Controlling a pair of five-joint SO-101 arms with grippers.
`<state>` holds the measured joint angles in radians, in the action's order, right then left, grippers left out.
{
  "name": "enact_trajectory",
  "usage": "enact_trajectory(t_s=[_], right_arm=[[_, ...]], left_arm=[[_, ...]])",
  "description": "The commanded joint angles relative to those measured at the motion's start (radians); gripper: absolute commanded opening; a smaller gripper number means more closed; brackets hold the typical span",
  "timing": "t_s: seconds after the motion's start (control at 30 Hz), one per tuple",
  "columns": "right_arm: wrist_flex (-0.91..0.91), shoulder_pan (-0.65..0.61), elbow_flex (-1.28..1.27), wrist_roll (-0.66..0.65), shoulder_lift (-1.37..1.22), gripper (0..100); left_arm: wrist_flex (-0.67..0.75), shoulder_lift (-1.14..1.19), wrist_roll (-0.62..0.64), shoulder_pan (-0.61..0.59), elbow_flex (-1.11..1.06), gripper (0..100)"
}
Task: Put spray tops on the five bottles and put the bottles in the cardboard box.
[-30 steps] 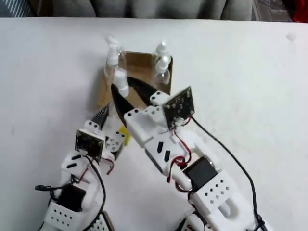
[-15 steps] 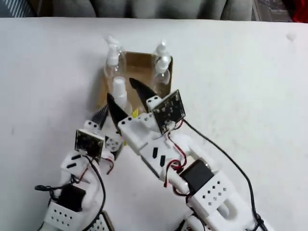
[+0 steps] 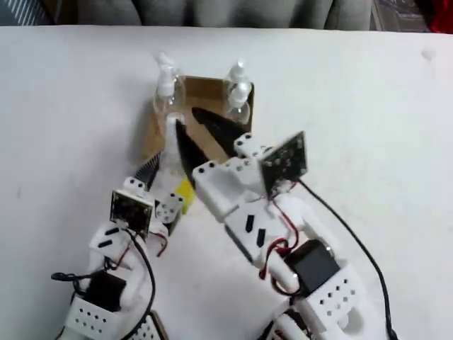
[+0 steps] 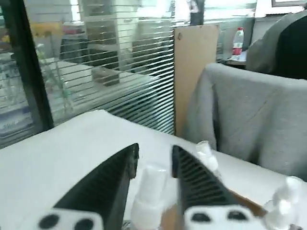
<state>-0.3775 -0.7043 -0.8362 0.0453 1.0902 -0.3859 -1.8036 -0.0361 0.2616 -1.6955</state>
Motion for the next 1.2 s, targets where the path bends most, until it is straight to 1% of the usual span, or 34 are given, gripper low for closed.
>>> enact_trajectory(t_s=[0.0,0.1,0.17,0.23,0.33,0.43,0.5,0.57,0.7,0.8,0.97,1.17], right_arm=[[-0.007,0.082,0.057,-0.015,0.030,2.2],[-0.007,0.131,0.055,-0.015,-0.005,1.6],[-0.002,0.140,0.057,-0.015,-0.041,1.6],[0.004,0.125,0.078,-0.015,-0.082,1.6],[-0.005,0.082,0.180,-0.015,-0.166,1.6],[-0.010,0.076,0.278,-0.015,-0.260,1.5],[-0.054,0.067,0.322,-0.015,-0.309,1.5],[-0.140,0.041,0.344,-0.015,-0.337,1.5],[-0.297,-0.021,0.350,-0.015,-0.320,1.5],[-0.351,-0.038,0.350,-0.015,-0.280,1.5],[-0.326,-0.025,0.351,-0.015,-0.228,1.5],[-0.311,0.068,0.350,-0.015,-0.165,1.5]], left_arm=[[0.005,-0.019,0.012,-0.008,0.003,2],[0.005,-0.019,0.012,-0.008,0.003,2],[0.005,-0.019,0.012,-0.008,0.003,2],[0.005,-0.019,0.012,-0.008,0.003,2],[0.005,-0.019,0.012,-0.008,0.003,2],[0.003,-0.019,0.011,-0.008,0.003,2],[0.003,-0.019,0.009,-0.008,0.003,2],[0.003,-0.019,0.009,-0.008,0.003,2],[0.003,-0.019,0.009,-0.008,0.003,2],[0.003,-0.019,0.009,-0.008,0.003,2],[0.003,-0.019,0.009,-0.008,0.003,2],[0.003,-0.019,0.012,-0.008,0.003,2]])
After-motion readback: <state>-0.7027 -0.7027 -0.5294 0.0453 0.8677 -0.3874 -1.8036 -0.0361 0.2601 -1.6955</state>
